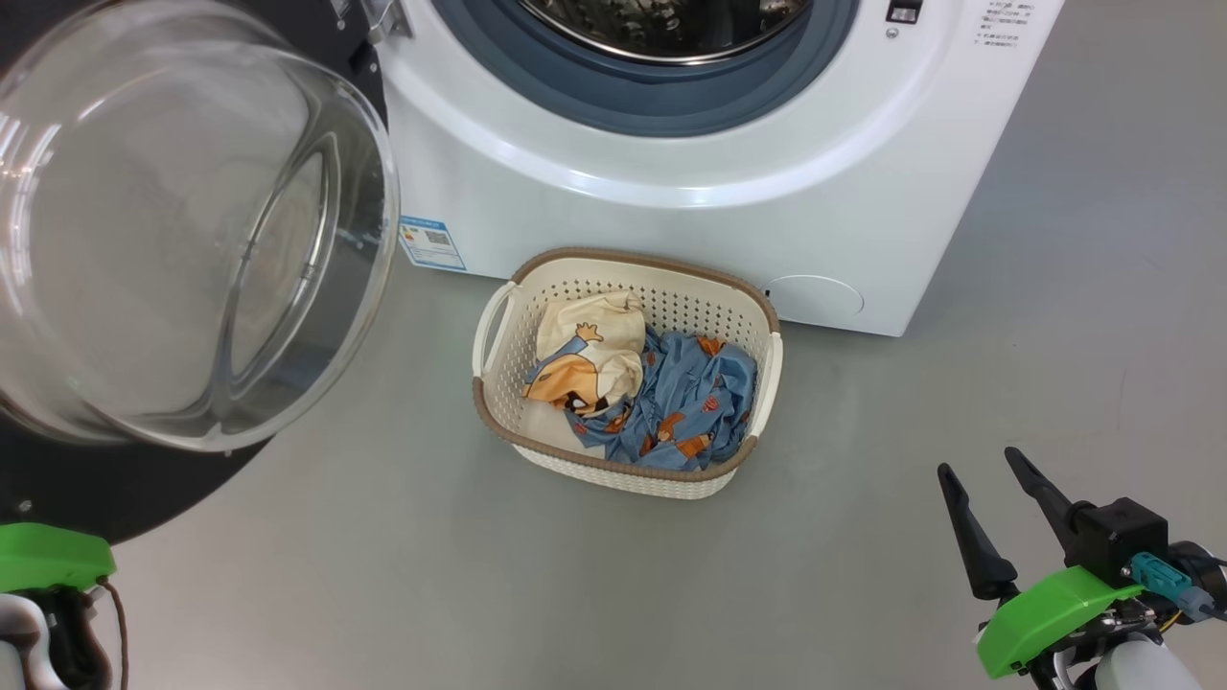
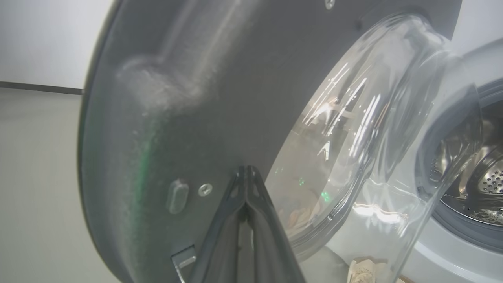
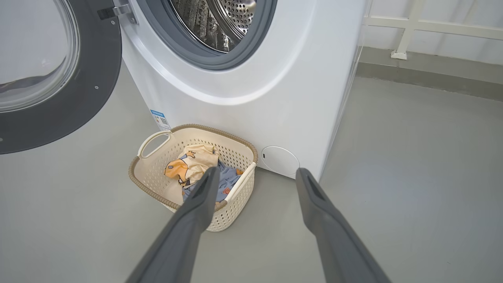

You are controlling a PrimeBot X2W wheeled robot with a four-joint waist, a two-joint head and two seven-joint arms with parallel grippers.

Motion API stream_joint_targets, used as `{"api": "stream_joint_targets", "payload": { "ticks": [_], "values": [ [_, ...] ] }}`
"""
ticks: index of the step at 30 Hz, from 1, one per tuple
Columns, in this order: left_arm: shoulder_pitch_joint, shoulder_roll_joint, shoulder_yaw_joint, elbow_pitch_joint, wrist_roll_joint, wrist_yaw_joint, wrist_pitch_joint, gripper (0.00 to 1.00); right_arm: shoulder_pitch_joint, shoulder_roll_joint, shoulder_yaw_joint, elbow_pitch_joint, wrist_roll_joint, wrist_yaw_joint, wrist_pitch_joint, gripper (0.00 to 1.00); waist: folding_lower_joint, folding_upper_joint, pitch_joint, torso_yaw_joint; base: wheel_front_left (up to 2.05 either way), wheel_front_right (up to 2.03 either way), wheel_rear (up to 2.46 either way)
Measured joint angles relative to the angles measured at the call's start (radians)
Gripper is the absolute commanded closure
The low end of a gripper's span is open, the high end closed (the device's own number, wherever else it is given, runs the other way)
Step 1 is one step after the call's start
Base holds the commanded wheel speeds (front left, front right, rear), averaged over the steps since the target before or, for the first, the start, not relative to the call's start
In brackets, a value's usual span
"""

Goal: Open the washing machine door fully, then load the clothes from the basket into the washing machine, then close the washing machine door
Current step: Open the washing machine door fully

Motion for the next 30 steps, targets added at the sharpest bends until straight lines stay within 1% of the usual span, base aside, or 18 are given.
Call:
{"api": "stream_joint_targets", "payload": {
  "ticks": [6,11,15,19,22,25,26,27,30],
  "values": [
    [-0.023,0.003,0.031,0.033,0.048,-0.021,0.000,1.00,0.000,0.000,0.001,0.003,0.000,0.000,0.000,0.00,0.0000,0.0000,-0.001,-0.009,0.00,0.00,0.00],
    [-0.023,-0.008,0.057,0.027,0.078,-0.042,0.000,1.00,0.000,0.002,-0.005,0.004,0.000,0.000,0.000,0.00,0.0000,0.0000,-0.011,-0.016,0.00,0.00,0.00],
    [-0.020,-0.028,0.071,-0.024,0.109,-0.063,0.000,1.00,0.001,0.010,-0.011,0.006,0.000,0.000,0.000,0.00,0.0000,0.0000,-0.025,-0.022,0.00,0.00,0.00],
    [0.002,-0.058,0.076,-0.113,0.125,-0.095,0.000,1.00,0.002,0.018,-0.027,0.003,0.000,0.000,0.000,0.00,0.0000,0.0000,-0.038,-0.031,0.00,0.00,0.00],
    [0.026,-0.073,0.052,-0.163,0.143,-0.113,0.000,1.00,0.004,0.021,-0.036,0.001,0.000,0.000,0.000,0.00,0.0000,0.0000,-0.046,-0.037,0.00,0.00,0.00],
    [0.043,-0.080,0.031,-0.196,0.153,-0.116,0.000,1.00,0.005,0.027,-0.039,0.000,0.000,0.000,0.000,0.00,0.0000,0.0000,-0.052,-0.044,0.00,0.00,0.00],
    [0.051,-0.081,0.018,-0.211,0.154,-0.124,0.000,1.00,0.006,0.030,-0.041,-0.001,0.000,0.000,0.000,0.00,0.0000,0.0000,-0.055,-0.047,0.00,0.00,0.00],
    [0.067,-0.084,-0.017,-0.244,0.160,-0.124,0.000,1.00,0.010,0.034,-0.044,-0.004,0.000,0.000,0.000,0.00,0.0000,0.0000,-0.061,-0.054,0.00,0.00,0.00],
    [0.083,-0.090,-0.078,-0.279,0.159,-0.123,0.000,1.00,0.027,0.044,-0.060,-0.010,0.000,0.000,0.000,0.00,0.0000,0.0000,-0.071,-0.065,0.00,0.00,0.00]
  ]
}}
